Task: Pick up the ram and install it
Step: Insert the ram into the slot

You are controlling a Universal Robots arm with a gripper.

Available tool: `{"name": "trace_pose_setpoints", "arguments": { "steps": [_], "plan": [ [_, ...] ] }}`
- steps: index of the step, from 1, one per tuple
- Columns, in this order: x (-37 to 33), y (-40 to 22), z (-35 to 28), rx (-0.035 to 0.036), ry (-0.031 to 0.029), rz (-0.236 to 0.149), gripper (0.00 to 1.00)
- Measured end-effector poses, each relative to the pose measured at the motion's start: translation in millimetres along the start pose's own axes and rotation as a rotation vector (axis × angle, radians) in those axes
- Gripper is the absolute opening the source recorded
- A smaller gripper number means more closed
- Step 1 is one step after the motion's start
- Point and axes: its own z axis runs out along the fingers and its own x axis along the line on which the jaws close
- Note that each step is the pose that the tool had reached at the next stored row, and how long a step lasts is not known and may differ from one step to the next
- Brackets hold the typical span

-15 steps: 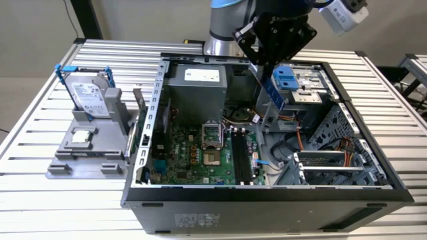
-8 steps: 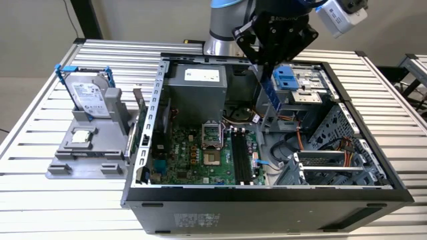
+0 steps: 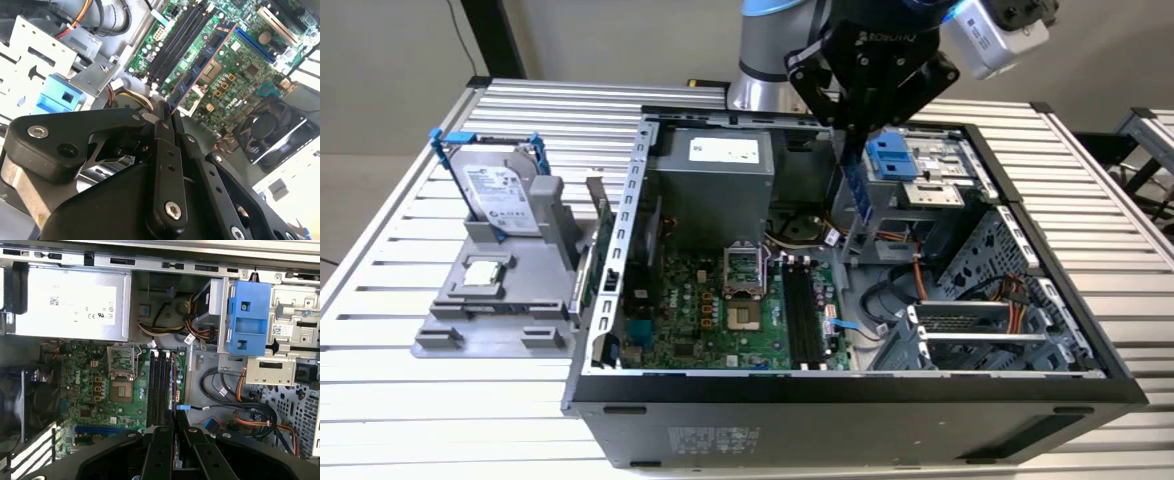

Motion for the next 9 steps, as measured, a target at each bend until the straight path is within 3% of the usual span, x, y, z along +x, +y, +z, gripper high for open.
{"name": "trace_pose_setpoints", "arguments": {
  "steps": [9],
  "plan": [
    [0.0,0.0,0.0,0.0035,-0.0005,0.083,0.0]
  ]
}}
